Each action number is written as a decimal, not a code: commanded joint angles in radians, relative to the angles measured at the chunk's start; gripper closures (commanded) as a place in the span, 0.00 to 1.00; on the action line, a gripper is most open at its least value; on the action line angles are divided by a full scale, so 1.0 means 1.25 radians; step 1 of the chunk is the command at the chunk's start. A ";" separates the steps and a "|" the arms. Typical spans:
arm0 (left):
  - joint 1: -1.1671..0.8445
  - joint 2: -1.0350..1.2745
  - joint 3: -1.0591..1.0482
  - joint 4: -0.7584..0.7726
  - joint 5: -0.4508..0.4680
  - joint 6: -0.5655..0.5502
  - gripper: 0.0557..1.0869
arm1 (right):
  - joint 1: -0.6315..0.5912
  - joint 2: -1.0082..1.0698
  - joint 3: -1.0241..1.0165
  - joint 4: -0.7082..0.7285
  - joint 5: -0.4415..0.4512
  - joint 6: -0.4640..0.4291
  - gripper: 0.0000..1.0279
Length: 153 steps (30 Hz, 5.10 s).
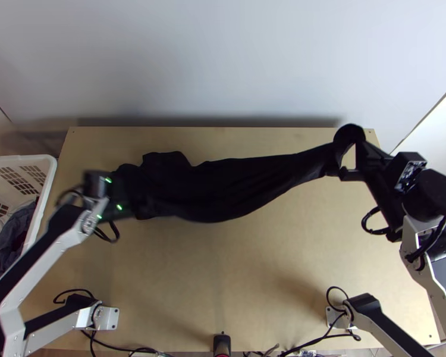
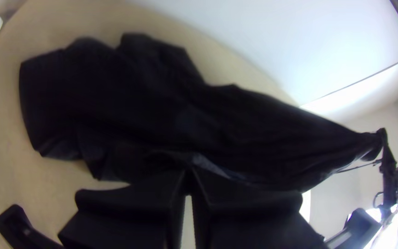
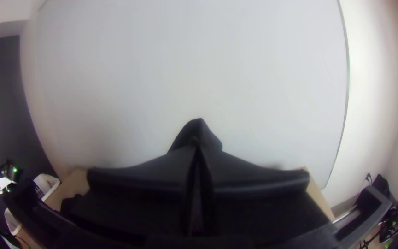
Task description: Fold the t-shirt
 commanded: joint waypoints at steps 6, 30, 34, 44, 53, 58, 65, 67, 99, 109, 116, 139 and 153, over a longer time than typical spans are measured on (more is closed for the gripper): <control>0.177 -0.100 0.334 -0.079 0.049 -0.124 0.88 | 0.001 0.088 0.177 0.030 0.039 0.026 0.98; 0.526 -0.260 0.691 -0.052 -0.028 -0.266 0.88 | 0.011 0.243 0.746 0.029 0.099 0.006 0.98; 0.571 -0.262 0.751 -0.041 -0.028 -0.262 0.88 | 0.002 0.242 0.815 0.016 0.108 0.006 0.98; 0.563 -0.320 0.758 -0.057 -0.017 -0.226 0.88 | 0.019 0.204 0.885 -0.087 0.106 -0.027 0.98; 0.547 -0.332 0.849 -0.116 0.067 -0.243 0.88 | 0.083 0.189 0.886 -0.174 0.088 -0.042 0.98; 0.546 -0.362 0.842 -0.171 0.159 -0.246 0.88 | 0.111 0.177 0.878 -0.259 0.061 -0.026 0.98; 0.551 -0.416 0.658 -0.163 0.164 -0.209 0.88 | 0.131 0.148 0.769 -0.265 0.055 -0.035 0.98; 0.557 -0.417 0.615 -0.149 0.160 -0.207 0.88 | 0.134 0.148 0.745 -0.241 0.055 -0.049 0.98; 0.647 -0.284 0.563 0.040 0.094 -0.203 0.88 | 0.102 0.250 0.635 0.038 0.057 -0.147 0.98; 0.647 -0.261 0.607 0.040 0.094 -0.202 0.88 | 0.064 0.237 0.654 0.038 0.059 -0.140 0.98; 0.647 -0.270 0.618 0.037 0.095 -0.201 0.88 | 0.071 0.224 0.671 0.025 0.059 -0.141 0.98; 0.652 -0.454 0.653 -0.094 0.165 -0.134 0.88 | 0.229 0.156 0.979 -0.369 0.057 -0.133 0.98; 0.545 -0.372 1.020 -0.289 0.039 -0.127 0.88 | 0.163 0.084 1.050 -0.329 0.054 -0.120 0.98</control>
